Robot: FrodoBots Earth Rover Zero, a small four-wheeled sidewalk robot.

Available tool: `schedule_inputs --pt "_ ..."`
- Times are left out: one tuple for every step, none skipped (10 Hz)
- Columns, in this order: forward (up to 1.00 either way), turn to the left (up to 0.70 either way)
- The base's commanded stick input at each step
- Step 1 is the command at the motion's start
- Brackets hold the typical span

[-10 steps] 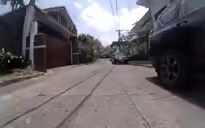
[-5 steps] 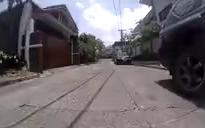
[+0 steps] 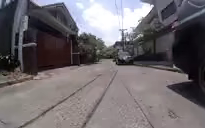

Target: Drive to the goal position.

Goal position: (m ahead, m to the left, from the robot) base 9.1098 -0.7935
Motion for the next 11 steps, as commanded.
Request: schedule_inputs --pt "1.0 -0.04" --pt "1.0 -0.04" --pt "1.0 -0.04" --pt "1.0 -0.04" --pt "1.0 -0.04" --pt "1.0 -0.04" --pt "1.0 -0.04" --pt "1.0 -0.04" --pt "1.0 -0.04" --pt "1.0 -0.04" --pt "1.0 -0.17"
